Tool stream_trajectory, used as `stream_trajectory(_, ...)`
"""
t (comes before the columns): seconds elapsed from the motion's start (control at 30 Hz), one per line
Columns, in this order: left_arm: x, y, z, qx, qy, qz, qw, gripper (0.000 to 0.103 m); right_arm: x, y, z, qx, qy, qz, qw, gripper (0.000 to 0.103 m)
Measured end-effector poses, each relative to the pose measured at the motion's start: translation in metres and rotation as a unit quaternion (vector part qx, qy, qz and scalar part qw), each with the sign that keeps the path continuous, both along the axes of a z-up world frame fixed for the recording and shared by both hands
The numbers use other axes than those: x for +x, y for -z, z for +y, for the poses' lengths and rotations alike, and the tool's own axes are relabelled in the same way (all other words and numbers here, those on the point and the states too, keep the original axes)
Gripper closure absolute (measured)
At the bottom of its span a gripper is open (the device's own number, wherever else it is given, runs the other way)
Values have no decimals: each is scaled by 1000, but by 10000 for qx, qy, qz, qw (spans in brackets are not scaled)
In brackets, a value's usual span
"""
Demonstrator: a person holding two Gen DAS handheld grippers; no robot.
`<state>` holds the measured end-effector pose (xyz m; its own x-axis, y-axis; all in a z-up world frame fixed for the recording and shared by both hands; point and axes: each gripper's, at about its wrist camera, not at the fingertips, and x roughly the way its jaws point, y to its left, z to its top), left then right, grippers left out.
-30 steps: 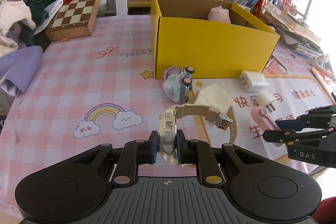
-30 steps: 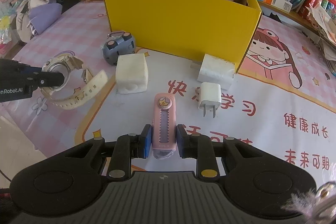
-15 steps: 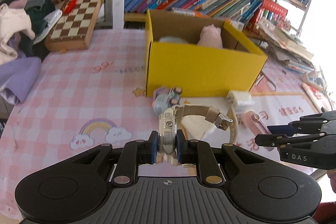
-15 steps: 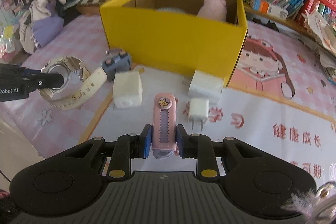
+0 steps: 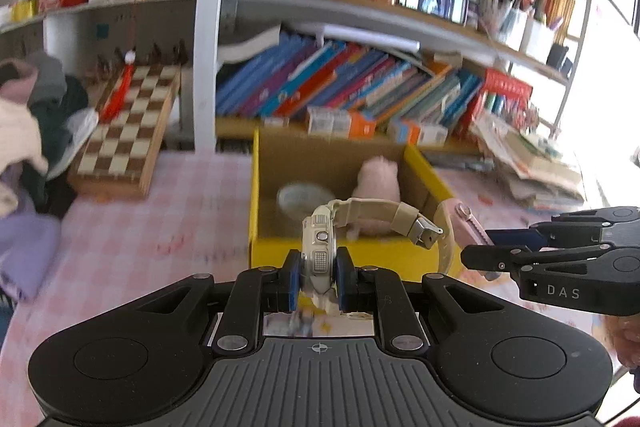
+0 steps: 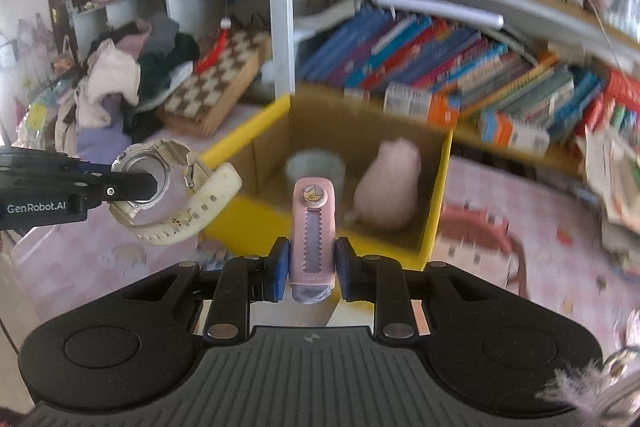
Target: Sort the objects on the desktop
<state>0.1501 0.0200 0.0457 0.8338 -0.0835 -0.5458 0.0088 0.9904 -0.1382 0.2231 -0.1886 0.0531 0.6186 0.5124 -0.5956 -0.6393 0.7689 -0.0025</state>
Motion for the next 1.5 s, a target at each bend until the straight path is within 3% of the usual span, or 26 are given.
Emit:
stream_trajectory(0.5,80,-10,-14,526,-84,-76,9986,87,87,-2,17,-341,-458,-181,9982,80)
stream_trajectory(0.87,122,16,-14,665,-54,466,9967,87,129,21,34,-780,-913,-4,9928,80)
stream_trajectory(1.17,147,43,-16,838,32,1023,9912,87,149,53,61,-1347,-1536,403,9781,80)
stream_trajectory(1.5,163,64,-22,1037,117,1382,9849,87,170,83,75,-1724,-1761,891,9651,80)
